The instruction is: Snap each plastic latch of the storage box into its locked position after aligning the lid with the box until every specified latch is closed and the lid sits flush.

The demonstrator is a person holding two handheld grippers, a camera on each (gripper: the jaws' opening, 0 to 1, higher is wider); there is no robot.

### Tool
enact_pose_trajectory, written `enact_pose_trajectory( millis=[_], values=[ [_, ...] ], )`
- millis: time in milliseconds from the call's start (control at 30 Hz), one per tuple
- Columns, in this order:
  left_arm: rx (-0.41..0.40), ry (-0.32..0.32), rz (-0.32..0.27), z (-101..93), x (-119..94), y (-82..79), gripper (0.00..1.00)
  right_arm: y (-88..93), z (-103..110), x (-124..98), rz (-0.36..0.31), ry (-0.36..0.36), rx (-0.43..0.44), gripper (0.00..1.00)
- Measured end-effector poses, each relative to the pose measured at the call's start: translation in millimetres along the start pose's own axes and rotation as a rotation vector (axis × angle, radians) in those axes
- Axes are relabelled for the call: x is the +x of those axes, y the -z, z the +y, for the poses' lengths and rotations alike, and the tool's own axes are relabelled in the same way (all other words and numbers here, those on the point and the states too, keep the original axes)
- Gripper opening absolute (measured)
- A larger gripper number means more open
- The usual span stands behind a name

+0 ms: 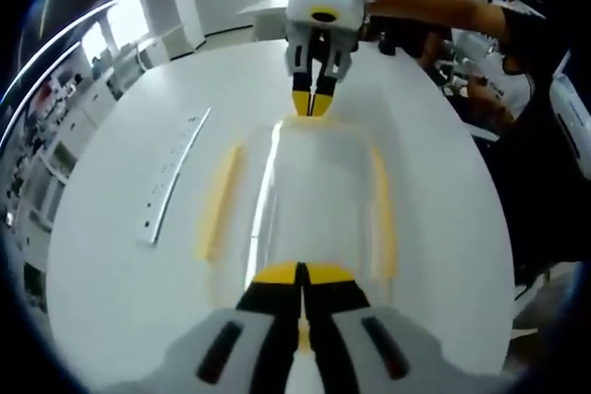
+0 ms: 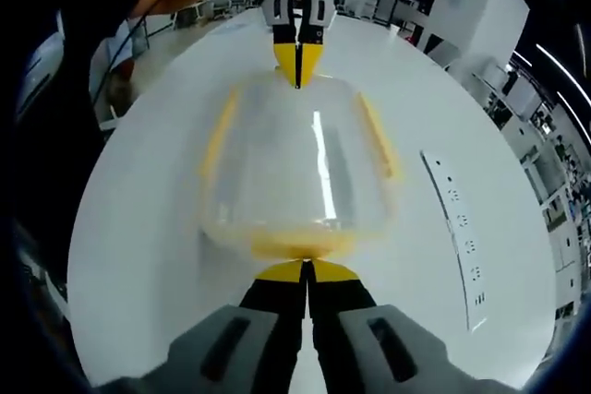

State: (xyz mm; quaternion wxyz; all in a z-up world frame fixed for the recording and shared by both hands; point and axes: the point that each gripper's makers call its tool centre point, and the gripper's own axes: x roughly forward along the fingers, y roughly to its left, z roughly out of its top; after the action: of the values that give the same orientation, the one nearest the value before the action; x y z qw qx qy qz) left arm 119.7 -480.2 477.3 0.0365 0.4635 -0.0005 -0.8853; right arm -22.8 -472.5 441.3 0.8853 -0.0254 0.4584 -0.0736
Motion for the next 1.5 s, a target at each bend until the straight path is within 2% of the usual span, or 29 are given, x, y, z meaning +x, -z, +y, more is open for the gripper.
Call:
enact_pose_trajectory(
  millis=[367, 400, 633, 667, 700, 733, 767, 800, 833, 867, 900, 933, 967, 1000, 1033, 1067, 1167, 1300, 1367, 1433, 1500],
  values=[
    [0.021, -0.011, 0.048, -0.8, 2, -0.7, 0.00, -1.1, 0, 0, -0.005, 0.010, 0.007, 0.00],
    [0.022, -0.014, 0.049, -0.7, 2, -0.8, 0.00, -1.3, 0, -1, -0.009, 0.011, -0.012, 0.00],
    [0.044, -0.011, 0.067, -1.4, 4, -3.5, 0.00, -2.8, 0, 0, -0.043, -0.006, 0.022, 0.00],
    [0.055, -0.010, 0.061, -1.4, 5, -6.7, 0.00, -0.3, 15, 8, -0.023, -0.088, 0.058, 0.00],
    [0.050, -0.014, 0.076, -2.0, 5, -7.3, 0.00, -0.7, 28, 21, -0.018, -0.133, -0.012, 0.00],
    [0.060, -0.018, 0.081, -2.9, 4, -8.5, 0.00, 8.0, 49, 33, 0.070, -0.176, -0.098, 0.00],
    [0.064, -0.022, 0.087, -3.8, 2, -8.4, 0.00, 13.2, 54, 40, 0.106, -0.186, -0.182, 0.00],
    [0.072, -0.028, 0.091, -4.9, 1, -8.2, 0.00, 13.8, 50, 43, 0.100, -0.168, -0.153, 0.00],
    [0.076, -0.034, 0.092, -5.9, 0, -8.1, 0.00, 10.6, 46, 37, 0.053, -0.188, -0.041, 0.00],
    [0.079, -0.037, 0.092, -6.8, -1, -7.8, 0.00, 5.7, 34, 27, -0.007, -0.158, -0.044, 0.00],
    [0.077, -0.041, 0.089, -7.4, -2, -7.7, 0.00, -3.2, 17, 11, -0.074, -0.081, -0.011, 0.00],
    [0.075, -0.042, 0.085, -7.7, -2, -7.5, 0.00, -7.4, 13, 0, -0.109, -0.071, 0.026, 0.00],
    [0.074, -0.041, 0.082, -8.2, -3, -7.3, 0.00, -2.0, 17, -2, -0.088, -0.081, 0.050, 0.00],
    [0.069, -0.039, 0.075, -8.7, -3, -7.9, 0.00, -2.1, 15, -4, -0.104, -0.090, 0.040, 0.00],
    [0.061, -0.036, 0.070, -9.8, -4, -7.7, 0.00, 2.2, 14, -8, -0.086, -0.051, 0.026, 0.00],
    [0.050, -0.036, 0.065, -9.5, -4, -8.2, 0.00, -1.1, 17, -8, -0.108, -0.051, 0.026, 0.00],
    [0.010, -0.044, 0.045, -6.5, -5, -8.6, 0.00, -3.2, 16, -2, -0.118, -0.048, 0.048, 0.00],
    [0.014, -0.061, 0.003, -3.9, -9, -4.7, 0.00, -10.9, -8, -14, -0.165, 0.047, 0.106, 0.00],
    [-0.006, -0.135, -0.024, 8.0, -20, -2.3, 0.00, -19.2, -14, -22, -0.176, 0.084, 0.097, 0.00],
    [-0.011, -0.160, -0.004, 12.2, -30, 6.1, 0.00, -30.8, -13, -27, -0.194, 0.089, 0.082, 0.00],
    [-0.015, -0.158, 0.067, 11.7, -35, 22.1, 0.00, -47.0, -10, -29, -0.217, 0.089, 0.063, 0.00]
  ],
)
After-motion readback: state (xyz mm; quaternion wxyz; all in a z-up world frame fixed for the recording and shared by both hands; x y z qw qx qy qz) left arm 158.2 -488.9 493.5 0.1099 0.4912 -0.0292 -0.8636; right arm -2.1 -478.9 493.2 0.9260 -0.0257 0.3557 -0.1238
